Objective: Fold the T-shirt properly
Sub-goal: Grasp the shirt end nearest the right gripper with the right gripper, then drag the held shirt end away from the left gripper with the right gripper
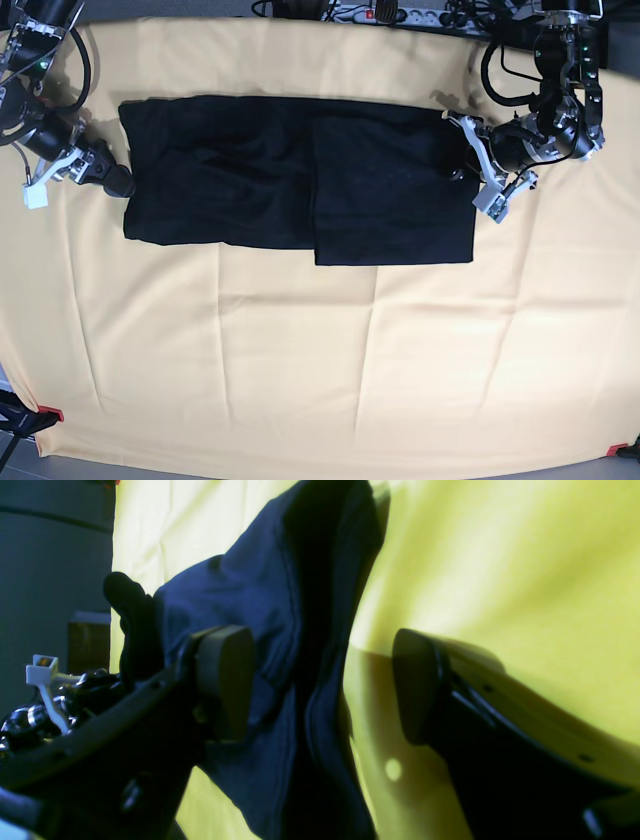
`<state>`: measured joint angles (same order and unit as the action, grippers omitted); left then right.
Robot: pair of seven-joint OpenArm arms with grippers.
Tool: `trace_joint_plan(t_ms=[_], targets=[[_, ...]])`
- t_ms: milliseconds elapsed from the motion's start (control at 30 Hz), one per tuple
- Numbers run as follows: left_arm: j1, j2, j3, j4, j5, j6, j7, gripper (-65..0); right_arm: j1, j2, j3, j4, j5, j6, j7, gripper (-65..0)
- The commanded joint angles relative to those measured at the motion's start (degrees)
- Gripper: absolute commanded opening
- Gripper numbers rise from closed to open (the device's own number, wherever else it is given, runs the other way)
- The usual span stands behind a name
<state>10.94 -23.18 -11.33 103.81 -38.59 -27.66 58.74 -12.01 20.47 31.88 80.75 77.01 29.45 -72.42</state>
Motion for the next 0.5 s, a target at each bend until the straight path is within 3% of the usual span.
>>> trace_joint_plan(t_ms=[0, 467], targets=[[-0.33, -0.81, -0.37, 0.74, -0.92, -0.37, -0.46, -65.0, -0.87, 0.46, -0.66, 1.07, -1.33, 0.13, -3.41, -20.1], [-0.31, -0.79, -0.37, 0.74, -1.14, -0.35, -0.37, -65.0, -3.52, 0.13, -7.98, 12.26, -4.46, 0.11, -1.07, -20.0]])
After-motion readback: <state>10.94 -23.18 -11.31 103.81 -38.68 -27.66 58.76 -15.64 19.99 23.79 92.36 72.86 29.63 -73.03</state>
